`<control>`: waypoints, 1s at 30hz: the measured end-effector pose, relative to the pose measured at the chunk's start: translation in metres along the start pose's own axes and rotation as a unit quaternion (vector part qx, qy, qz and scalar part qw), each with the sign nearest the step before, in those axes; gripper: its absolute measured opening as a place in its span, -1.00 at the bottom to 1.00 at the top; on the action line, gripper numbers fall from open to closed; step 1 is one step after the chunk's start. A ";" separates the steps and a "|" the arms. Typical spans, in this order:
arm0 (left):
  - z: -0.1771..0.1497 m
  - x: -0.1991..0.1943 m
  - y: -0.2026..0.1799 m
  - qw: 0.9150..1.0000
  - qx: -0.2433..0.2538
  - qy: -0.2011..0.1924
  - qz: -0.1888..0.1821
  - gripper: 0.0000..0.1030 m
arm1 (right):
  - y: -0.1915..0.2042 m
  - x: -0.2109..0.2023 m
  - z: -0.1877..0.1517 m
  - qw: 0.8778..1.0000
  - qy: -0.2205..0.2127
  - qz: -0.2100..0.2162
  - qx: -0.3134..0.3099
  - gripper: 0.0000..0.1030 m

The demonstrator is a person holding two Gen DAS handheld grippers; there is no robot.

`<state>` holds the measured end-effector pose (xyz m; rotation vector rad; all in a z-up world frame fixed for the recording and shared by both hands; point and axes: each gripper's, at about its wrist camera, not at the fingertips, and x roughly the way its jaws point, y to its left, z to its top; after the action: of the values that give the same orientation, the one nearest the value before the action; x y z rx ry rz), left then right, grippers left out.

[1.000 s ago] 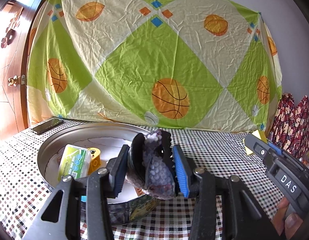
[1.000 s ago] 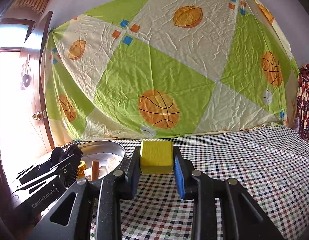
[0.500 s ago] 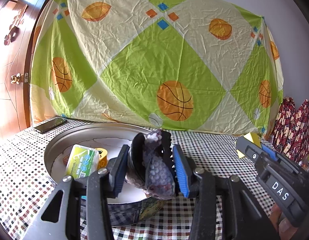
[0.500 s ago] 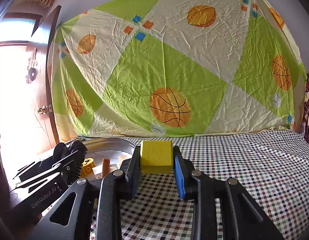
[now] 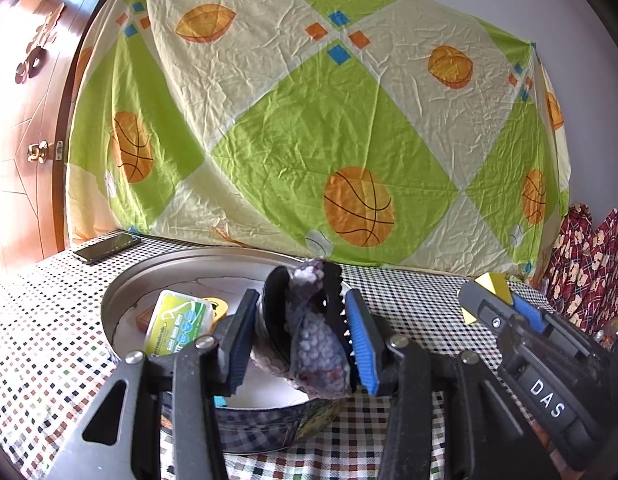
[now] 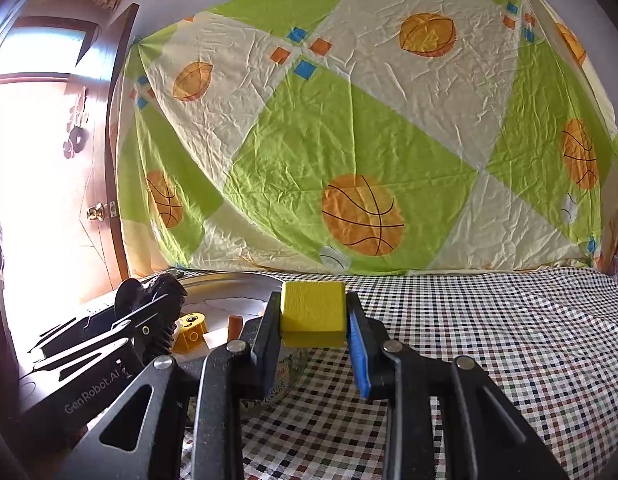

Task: Organize rigid objects
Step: 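Lift and carry the grey object and yellow cube over the tin with both tools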

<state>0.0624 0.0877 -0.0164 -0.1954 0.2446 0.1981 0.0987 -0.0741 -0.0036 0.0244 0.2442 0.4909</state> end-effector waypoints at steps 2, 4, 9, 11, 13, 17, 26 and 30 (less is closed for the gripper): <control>0.001 0.000 0.004 1.000 -0.004 0.001 0.000 -0.16 | 0.004 0.002 0.000 1.000 0.001 0.005 -0.004 -0.37; 0.002 -0.001 0.008 1.000 -0.006 0.000 0.003 -0.16 | 0.008 0.005 0.000 1.000 0.005 0.011 -0.009 -0.37; 0.005 0.000 0.019 1.000 -0.013 -0.001 0.011 -0.16 | 0.019 0.011 0.000 0.999 0.008 0.021 -0.024 -0.37; 0.005 0.000 0.024 1.000 -0.015 0.000 0.014 -0.16 | 0.023 0.013 0.000 0.999 0.009 0.025 -0.028 -0.37; 0.005 0.001 0.028 1.000 -0.017 0.001 0.018 -0.16 | 0.027 0.015 -0.001 0.999 0.011 0.028 -0.032 -0.37; 0.006 0.002 0.037 0.999 -0.022 0.004 0.025 -0.16 | 0.033 0.018 -0.001 0.999 0.016 0.034 -0.037 -0.37; 0.007 0.006 0.049 0.999 -0.021 0.011 0.033 -0.16 | 0.043 0.028 -0.001 0.998 0.028 0.049 -0.042 -0.37; 0.009 0.012 0.054 0.999 -0.020 0.025 0.030 -0.16 | 0.045 0.037 0.003 0.996 0.043 0.061 -0.039 -0.37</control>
<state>0.0641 0.1433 -0.0196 -0.2321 0.2967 0.2577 0.1099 -0.0166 -0.0055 -0.0588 0.3081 0.6245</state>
